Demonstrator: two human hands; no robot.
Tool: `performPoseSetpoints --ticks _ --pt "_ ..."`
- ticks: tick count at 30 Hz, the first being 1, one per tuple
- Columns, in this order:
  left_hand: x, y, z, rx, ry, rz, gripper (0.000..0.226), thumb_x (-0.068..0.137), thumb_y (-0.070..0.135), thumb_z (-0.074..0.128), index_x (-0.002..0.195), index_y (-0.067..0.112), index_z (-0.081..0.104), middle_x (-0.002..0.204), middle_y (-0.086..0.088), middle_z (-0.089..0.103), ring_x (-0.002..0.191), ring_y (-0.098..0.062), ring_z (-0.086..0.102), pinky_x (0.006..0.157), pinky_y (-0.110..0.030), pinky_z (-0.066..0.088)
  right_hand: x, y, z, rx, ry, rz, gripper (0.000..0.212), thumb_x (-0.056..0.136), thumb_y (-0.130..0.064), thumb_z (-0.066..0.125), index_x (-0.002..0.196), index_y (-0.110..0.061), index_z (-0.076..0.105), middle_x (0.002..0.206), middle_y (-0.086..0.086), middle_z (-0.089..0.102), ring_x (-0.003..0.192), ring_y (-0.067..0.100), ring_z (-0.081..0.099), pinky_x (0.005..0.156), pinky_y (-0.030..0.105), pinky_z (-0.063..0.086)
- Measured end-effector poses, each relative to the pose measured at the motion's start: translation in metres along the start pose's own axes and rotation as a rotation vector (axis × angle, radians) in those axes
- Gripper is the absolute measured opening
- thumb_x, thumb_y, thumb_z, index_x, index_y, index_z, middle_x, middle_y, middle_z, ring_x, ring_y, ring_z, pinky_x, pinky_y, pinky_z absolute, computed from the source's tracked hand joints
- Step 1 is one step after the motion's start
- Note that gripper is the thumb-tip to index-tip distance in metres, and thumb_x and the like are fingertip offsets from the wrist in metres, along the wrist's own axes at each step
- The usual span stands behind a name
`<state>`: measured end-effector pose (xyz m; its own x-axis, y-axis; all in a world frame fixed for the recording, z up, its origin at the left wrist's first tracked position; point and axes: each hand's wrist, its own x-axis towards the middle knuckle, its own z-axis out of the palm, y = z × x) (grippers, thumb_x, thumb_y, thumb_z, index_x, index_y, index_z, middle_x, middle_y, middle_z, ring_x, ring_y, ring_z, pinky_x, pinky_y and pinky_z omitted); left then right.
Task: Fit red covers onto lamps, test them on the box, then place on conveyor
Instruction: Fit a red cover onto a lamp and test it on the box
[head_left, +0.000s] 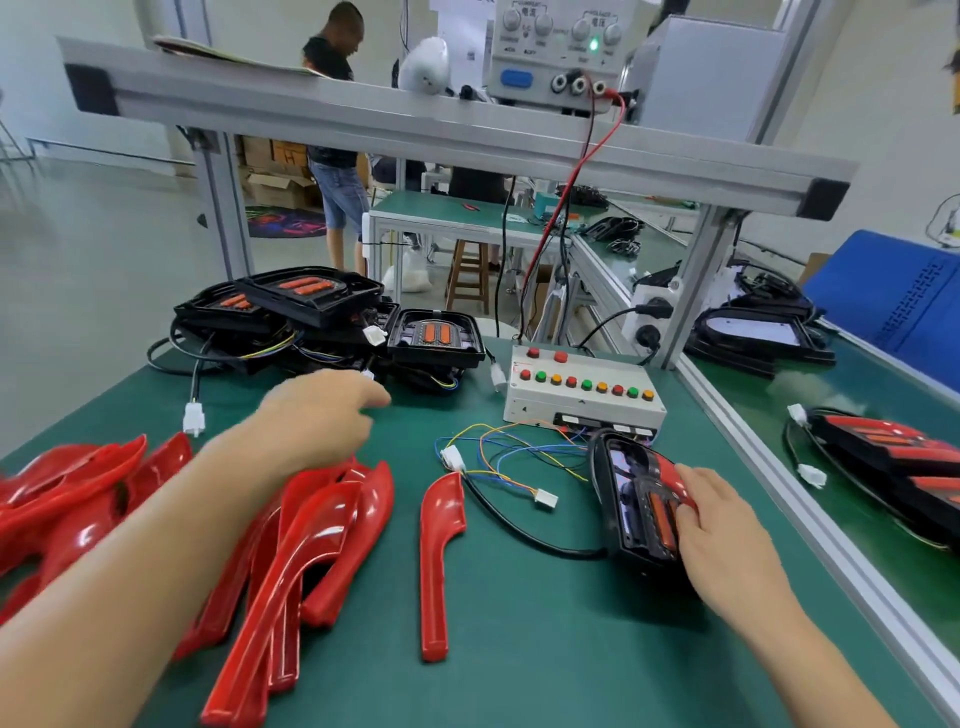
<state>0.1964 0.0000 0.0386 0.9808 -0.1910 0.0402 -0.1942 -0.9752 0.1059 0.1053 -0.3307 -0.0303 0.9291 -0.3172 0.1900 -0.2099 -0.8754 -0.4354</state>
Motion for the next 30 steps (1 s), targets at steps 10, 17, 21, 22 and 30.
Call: performPoseSetpoints --ticks 10,17,21,22,30 --pt "-0.023 -0.101 -0.001 0.323 -0.087 -0.359 0.037 0.087 0.025 0.051 0.123 0.036 0.056 0.129 0.011 0.057 0.118 -0.013 0.055 0.096 -0.029 0.043 -0.001 -0.059 0.010 -0.059 0.071 -0.229 0.038 0.097 -0.011 0.046 0.133 -0.017 0.057 0.141 0.001 0.050 0.130 0.022 0.044 0.109 0.037 0.025" --pt "-0.018 -0.116 0.024 0.332 -0.079 -0.384 0.034 0.087 0.020 0.049 0.113 0.038 0.061 0.115 0.014 0.064 0.110 -0.011 0.058 0.090 -0.030 0.037 -0.027 -0.111 0.037 0.002 -0.020 -0.509 0.035 0.098 -0.020 0.048 0.131 -0.029 0.056 0.142 -0.010 0.044 0.136 0.010 0.033 0.115 0.036 0.003" --pt "-0.015 -0.121 0.031 0.301 -0.038 -0.374 0.034 0.086 0.020 0.050 0.108 0.042 0.063 0.108 0.017 0.067 0.108 -0.007 0.059 0.091 -0.033 0.029 -0.034 -0.125 0.049 0.017 -0.080 -0.561 0.035 0.100 -0.023 0.044 0.133 -0.033 0.053 0.143 -0.014 0.039 0.138 0.005 0.026 0.116 0.036 -0.005" --pt "-0.014 -0.121 0.031 0.274 -0.035 -0.377 0.034 0.085 0.020 0.051 0.107 0.042 0.064 0.105 0.018 0.067 0.107 -0.007 0.059 0.091 -0.033 0.028 -0.035 -0.127 0.052 0.023 -0.091 -0.564 0.035 0.100 -0.022 0.042 0.132 -0.033 0.053 0.143 -0.014 0.039 0.137 0.005 0.026 0.117 0.036 -0.006" --pt "-0.017 -0.137 0.022 0.177 0.104 -0.486 0.040 0.083 0.027 0.056 0.121 0.041 0.058 0.120 0.005 0.062 0.116 -0.021 0.050 0.091 -0.033 0.032 -0.039 -0.139 0.067 0.048 -0.136 -0.589 0.035 0.100 -0.019 0.040 0.128 -0.031 0.056 0.133 -0.014 0.044 0.132 0.005 0.032 0.116 0.036 -0.008"
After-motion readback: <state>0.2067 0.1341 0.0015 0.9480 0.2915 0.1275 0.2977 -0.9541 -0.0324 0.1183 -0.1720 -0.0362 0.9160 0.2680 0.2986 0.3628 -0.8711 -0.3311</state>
